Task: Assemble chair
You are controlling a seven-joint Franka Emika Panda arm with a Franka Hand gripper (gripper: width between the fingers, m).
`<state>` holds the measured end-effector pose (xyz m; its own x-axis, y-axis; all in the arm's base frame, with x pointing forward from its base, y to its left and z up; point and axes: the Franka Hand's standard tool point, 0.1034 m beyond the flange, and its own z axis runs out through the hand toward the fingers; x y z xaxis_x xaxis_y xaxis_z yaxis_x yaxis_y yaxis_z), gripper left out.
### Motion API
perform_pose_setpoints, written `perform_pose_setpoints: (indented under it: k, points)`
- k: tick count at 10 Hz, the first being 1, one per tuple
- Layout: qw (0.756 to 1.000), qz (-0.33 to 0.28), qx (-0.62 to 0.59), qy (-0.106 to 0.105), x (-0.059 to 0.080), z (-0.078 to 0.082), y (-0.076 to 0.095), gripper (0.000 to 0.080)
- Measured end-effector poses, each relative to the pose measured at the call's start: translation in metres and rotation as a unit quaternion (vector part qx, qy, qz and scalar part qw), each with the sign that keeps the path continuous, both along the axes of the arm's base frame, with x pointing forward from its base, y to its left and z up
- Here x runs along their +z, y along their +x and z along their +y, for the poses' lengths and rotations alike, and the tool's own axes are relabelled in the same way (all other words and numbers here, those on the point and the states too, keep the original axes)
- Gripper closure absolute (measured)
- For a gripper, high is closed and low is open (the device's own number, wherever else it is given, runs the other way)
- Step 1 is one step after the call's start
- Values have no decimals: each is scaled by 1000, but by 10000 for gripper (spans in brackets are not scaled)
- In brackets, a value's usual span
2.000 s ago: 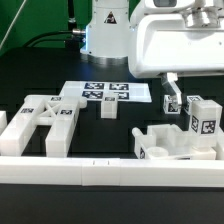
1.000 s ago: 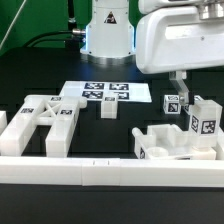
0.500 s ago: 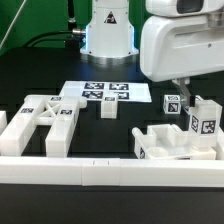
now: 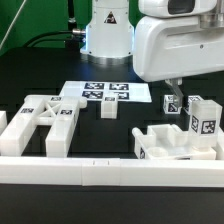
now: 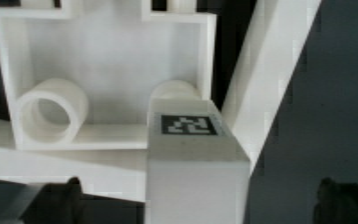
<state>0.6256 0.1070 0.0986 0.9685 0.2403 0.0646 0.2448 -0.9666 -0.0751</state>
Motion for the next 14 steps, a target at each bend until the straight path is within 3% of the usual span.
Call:
perform_pose_setpoints:
  k: [3, 7, 8, 9, 10, 11, 14]
  points:
    - [1000, 0, -19, -1, -1, -4, 4, 150]
    - [1000, -5, -9, -2, -14, 0, 4, 150]
    - [1000, -5, -2, -3, -15, -1, 3, 237]
    - [1000, -5, -3, -3, -15, -1, 3, 237]
    - [1000, -5, -3, -3, -15, -1, 3, 451]
    - [1000, -5, -3, -3, -15, -1, 3, 514]
    - [999, -2, -32, 4, -15, -2, 4, 514]
